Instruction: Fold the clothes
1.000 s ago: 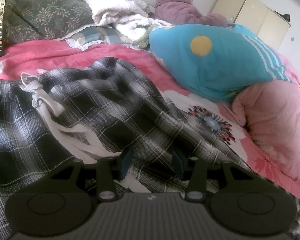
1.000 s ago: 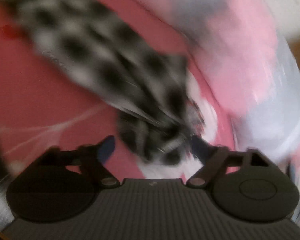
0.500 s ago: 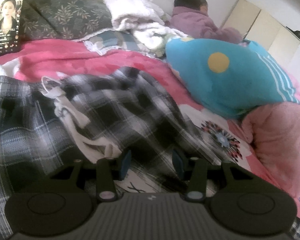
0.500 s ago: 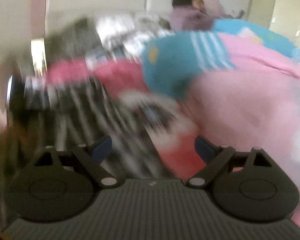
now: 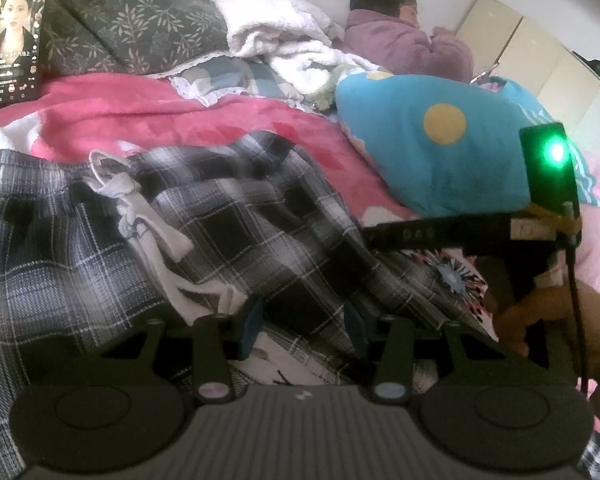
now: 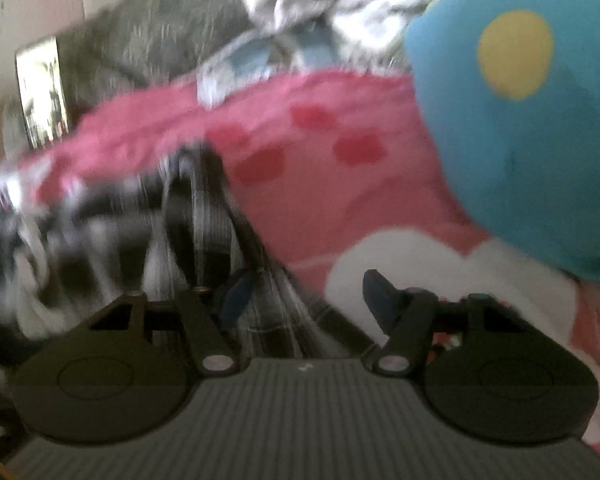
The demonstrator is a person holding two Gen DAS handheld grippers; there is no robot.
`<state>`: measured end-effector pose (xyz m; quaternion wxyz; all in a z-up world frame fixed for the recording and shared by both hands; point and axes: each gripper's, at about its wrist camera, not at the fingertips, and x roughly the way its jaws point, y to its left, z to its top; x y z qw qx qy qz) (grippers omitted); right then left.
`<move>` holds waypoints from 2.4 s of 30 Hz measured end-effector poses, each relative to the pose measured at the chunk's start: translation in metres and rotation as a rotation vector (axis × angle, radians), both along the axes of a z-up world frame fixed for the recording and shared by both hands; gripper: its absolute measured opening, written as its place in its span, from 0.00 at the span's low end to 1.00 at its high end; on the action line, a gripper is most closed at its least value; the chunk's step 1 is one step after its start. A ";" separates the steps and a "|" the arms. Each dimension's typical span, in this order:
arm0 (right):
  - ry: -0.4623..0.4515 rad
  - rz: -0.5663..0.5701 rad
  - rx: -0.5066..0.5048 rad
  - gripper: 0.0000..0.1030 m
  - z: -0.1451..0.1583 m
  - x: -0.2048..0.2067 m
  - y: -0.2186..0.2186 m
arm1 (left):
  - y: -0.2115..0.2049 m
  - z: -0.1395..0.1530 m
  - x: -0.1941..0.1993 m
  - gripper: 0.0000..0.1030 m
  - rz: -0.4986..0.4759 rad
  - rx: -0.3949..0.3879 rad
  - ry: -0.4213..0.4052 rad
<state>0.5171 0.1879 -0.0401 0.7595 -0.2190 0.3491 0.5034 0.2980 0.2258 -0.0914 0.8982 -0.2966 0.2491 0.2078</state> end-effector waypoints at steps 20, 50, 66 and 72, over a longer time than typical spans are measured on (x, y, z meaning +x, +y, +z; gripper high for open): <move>-0.285 -0.160 0.074 0.00 0.024 -0.001 0.011 | 0.002 -0.001 -0.002 0.45 0.006 -0.014 -0.004; -0.248 -0.032 0.123 0.03 0.011 -0.014 0.071 | 0.007 0.003 -0.006 0.45 0.061 0.023 -0.005; -0.175 -0.068 0.081 0.86 0.024 -0.005 0.061 | 0.009 0.005 -0.009 0.45 0.080 0.012 -0.012; -0.129 -0.114 0.110 0.94 0.069 -0.013 0.010 | 0.006 0.015 -0.015 0.47 0.103 0.028 -0.037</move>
